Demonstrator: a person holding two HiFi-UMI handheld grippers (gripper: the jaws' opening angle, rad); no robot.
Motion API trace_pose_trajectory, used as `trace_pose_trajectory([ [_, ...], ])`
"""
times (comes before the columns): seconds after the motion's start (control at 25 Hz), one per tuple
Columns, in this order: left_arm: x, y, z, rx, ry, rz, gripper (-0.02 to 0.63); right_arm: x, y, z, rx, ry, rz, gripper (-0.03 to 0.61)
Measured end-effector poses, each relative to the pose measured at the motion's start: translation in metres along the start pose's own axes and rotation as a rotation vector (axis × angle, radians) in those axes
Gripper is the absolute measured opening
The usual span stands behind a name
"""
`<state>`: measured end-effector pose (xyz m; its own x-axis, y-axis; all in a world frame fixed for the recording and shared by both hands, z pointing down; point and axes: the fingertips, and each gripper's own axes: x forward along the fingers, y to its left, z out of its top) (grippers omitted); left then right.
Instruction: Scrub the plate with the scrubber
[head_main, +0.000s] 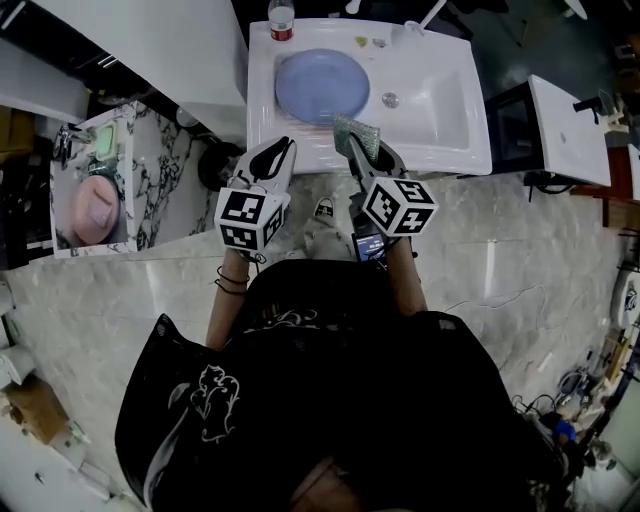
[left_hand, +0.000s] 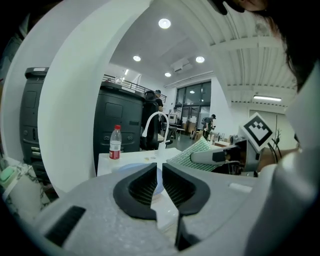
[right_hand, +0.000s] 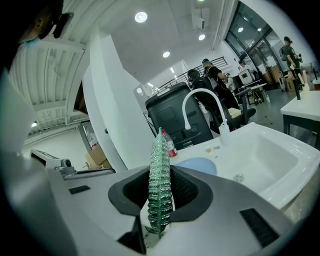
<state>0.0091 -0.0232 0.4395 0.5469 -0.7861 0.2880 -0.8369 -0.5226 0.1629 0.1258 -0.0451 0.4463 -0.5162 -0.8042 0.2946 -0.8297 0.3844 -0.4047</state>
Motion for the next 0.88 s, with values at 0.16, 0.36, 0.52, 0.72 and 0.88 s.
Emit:
trace_pose_trajectory([
  [0.16, 0.032, 0.011, 0.013, 0.004, 0.005, 0.019, 0.034, 0.027, -0.020, 0.014, 0.004, 0.016, 0.020, 0.090],
  [0.36, 0.059, 0.024, 0.020, -0.002, 0.019, 0.063, 0.034, 0.053, -0.041, 0.023, 0.010, 0.047, 0.053, 0.089],
  [0.52, 0.072, 0.031, 0.017, -0.025, 0.035, 0.091, 0.034, 0.068, -0.051, 0.025, 0.022, 0.067, 0.077, 0.089],
  [0.72, 0.082, 0.039, 0.014, -0.080, 0.050, 0.100, 0.034, 0.083, -0.061, 0.023, 0.047, 0.095, 0.087, 0.089],
  [0.88, 0.087, 0.046, 0.012, -0.074, 0.073, 0.101, 0.034, 0.092, -0.065, 0.021, 0.065, 0.111, 0.085, 0.089],
])
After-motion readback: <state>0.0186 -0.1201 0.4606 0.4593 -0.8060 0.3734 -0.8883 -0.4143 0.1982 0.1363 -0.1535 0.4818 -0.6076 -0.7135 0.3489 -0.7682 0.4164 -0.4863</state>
